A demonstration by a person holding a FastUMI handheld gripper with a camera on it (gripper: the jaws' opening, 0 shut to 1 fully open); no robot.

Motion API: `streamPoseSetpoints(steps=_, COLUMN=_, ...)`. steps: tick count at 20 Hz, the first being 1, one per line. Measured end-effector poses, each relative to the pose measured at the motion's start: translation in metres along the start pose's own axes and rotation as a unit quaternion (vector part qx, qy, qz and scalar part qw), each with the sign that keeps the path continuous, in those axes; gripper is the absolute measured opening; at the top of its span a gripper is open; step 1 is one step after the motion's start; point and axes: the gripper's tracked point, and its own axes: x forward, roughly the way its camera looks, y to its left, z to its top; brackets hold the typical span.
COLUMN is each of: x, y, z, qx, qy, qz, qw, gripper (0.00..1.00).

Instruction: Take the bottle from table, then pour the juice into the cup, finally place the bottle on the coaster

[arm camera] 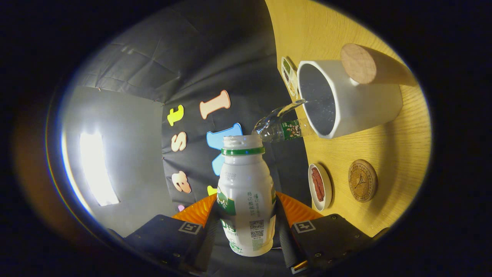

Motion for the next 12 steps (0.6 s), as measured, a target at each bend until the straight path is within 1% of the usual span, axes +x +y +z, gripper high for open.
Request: streamPoseSetpoints(steps=12, x=0.0001, y=0.0014, z=-0.0036, qx=0.021, qy=-0.001, qz=0.007, qw=1.0, gripper=0.72)
